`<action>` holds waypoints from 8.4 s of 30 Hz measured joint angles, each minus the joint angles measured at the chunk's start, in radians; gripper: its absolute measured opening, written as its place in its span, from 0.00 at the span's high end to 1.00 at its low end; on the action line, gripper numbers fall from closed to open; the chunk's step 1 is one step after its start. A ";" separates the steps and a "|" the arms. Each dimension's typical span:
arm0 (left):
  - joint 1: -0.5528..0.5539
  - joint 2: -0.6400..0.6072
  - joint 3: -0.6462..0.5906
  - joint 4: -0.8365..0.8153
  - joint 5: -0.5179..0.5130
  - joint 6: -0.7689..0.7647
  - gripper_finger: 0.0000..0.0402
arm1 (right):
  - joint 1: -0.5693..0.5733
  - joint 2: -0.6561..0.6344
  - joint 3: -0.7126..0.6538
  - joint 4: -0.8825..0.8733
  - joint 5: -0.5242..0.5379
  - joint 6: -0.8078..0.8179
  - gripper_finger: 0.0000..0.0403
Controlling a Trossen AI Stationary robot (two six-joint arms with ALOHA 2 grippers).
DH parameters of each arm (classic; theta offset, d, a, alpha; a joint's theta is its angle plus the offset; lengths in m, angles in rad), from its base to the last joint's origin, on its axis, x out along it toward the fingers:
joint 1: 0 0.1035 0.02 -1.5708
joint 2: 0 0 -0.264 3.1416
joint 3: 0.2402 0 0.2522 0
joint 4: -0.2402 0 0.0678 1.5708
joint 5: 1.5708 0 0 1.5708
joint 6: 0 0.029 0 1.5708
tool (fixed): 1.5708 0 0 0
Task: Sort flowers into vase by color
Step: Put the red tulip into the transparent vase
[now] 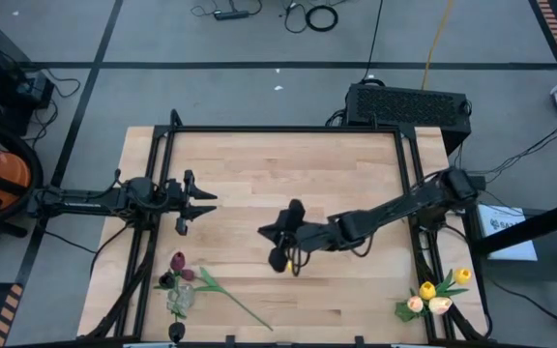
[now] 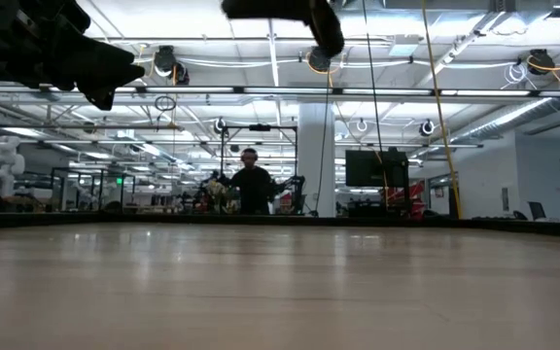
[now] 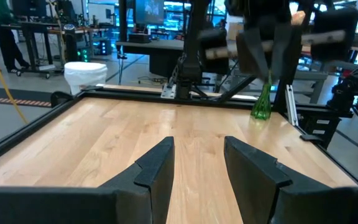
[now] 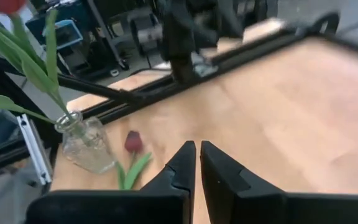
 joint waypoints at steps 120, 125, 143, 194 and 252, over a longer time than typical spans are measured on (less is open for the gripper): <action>-0.001 0.006 0.000 0.033 -0.029 -0.183 0.63 | -0.171 -0.161 -0.538 0.599 -0.028 0.085 1.00; -0.001 0.007 0.011 0.074 -0.106 -0.237 0.63 | -0.271 -0.281 -0.594 0.519 -0.220 -0.031 1.00; -0.001 0.342 0.440 -0.041 -0.296 -0.157 0.63 | -0.418 -0.294 -0.344 0.561 -0.575 -0.232 1.00; -0.001 0.616 0.718 0.244 -0.125 -0.091 0.63 | -0.347 -0.029 0.198 0.401 -0.441 -0.341 1.00; 0.093 0.470 0.755 -0.057 -0.101 0.006 0.98 | -0.374 -0.215 0.199 -0.500 -0.433 -0.041 0.45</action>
